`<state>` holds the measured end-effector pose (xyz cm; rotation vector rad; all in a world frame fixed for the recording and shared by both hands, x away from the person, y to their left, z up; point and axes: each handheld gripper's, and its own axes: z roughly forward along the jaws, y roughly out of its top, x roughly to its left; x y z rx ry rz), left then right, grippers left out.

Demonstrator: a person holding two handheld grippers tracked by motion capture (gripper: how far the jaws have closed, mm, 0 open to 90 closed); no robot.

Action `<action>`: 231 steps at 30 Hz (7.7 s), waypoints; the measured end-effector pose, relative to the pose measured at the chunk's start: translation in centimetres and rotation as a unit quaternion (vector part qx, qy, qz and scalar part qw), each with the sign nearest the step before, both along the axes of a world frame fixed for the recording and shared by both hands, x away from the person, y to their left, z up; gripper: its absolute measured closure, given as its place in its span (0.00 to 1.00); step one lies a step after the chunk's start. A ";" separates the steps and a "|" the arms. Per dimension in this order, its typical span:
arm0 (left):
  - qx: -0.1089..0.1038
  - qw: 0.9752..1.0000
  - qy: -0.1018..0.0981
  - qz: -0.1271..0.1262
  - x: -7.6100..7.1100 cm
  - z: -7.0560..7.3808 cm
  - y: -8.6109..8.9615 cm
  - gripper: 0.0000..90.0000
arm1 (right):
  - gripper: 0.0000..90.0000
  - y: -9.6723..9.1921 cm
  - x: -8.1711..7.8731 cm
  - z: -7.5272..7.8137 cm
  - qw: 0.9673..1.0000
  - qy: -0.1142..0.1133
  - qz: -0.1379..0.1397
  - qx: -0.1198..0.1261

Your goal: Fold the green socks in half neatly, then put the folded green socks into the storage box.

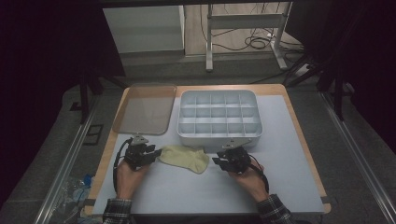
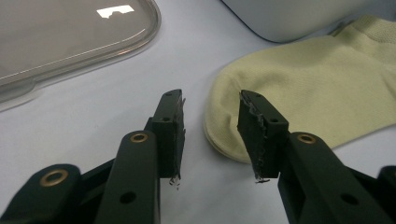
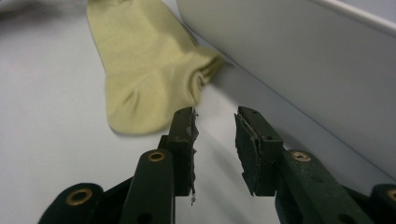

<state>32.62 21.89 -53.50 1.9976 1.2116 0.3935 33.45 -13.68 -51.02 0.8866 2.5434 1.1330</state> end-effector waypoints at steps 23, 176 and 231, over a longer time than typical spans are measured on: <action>-0.023 1.000 0.003 -0.006 0.6 -1.5 -0.6 0.82 | 0.83 4.2 1.8 -2.1 1.000 0.026 0.014 -0.010; -0.034 0.996 0.015 -0.080 -5.9 -0.3 -10.7 0.92 | 0.99 0.3 -1.1 -0.8 0.999 -0.004 0.043 0.004; -0.033 0.996 0.002 -0.081 -5.9 0.5 -10.8 0.92 | 0.97 0.7 -4.2 -2.2 0.997 0.007 0.082 0.001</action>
